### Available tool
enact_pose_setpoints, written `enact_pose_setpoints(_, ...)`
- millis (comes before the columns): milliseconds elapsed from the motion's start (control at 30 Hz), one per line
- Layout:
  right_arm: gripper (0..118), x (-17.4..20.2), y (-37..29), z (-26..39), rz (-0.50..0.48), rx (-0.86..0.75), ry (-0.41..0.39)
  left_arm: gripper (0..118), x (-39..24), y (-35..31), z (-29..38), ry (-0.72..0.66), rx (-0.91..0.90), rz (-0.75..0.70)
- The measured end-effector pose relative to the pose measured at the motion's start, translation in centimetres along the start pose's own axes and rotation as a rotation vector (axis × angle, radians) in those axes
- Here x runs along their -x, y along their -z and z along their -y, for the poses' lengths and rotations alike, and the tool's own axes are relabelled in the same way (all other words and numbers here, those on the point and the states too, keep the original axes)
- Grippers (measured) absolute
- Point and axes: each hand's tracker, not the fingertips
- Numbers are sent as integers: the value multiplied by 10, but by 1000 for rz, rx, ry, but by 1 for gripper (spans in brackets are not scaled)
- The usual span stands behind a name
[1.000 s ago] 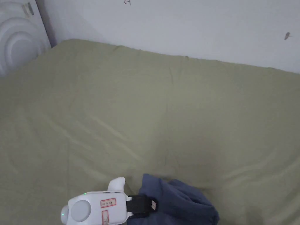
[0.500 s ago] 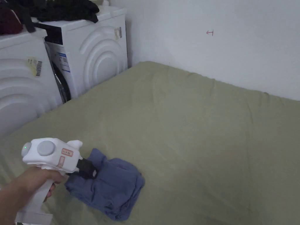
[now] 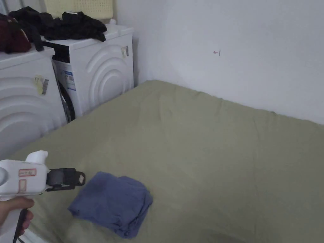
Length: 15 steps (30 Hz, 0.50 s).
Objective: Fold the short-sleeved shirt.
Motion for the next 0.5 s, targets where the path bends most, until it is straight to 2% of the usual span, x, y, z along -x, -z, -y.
enact_pose_setpoints(33, 1, 2, -9, -2, 17, -33, -14, 85, 10, 3, 1, 18, -22, 13)
enact_pose_setpoints(67, 1, 2, -21, -6, 51, -62, -36, 41, -20, -9, 16, 86, -136, -7)
enact_pose_setpoints(100, 1, 4, -35, -11, 96, -106, -62, 12, -50, -21, 30, 150, -222, -29)
enact_pose_setpoints(133, 1, 5, -50, -17, 144, -158, -81, 8, -86, -27, 44, 221, -322, -36)
enact_pose_setpoints(200, 1, 5, -84, -32, 218, -259, -108, 7, -158, -44, 75, 291, -414, 89)
enact_pose_setpoints(267, 1, 10, -124, -51, 270, -357, -157, 7, -237, -63, 103, 417, -536, 121)
enact_pose_setpoints(333, 1, 18, -163, -71, 306, -433, -253, 6, -300, -87, 139, 550, -776, 154)
enact_pose_setpoints(367, 1, 26, -183, -79, 349, -497, -322, 6, -331, -102, 146, 576, -816, 158)
enact_pose_setpoints(400, 1, 34, -201, -86, 385, -558, -390, 6, -358, -117, 146, 594, -781, 198)
enact_pose_setpoints(433, 1, 41, -215, -93, 408, -607, -437, 6, -385, -134, 155, 592, -774, 226)
enact_pose_setpoints(500, 1, 58, -243, -108, 440, -687, -496, 6, -416, -159, 175, 637, -871, 269)
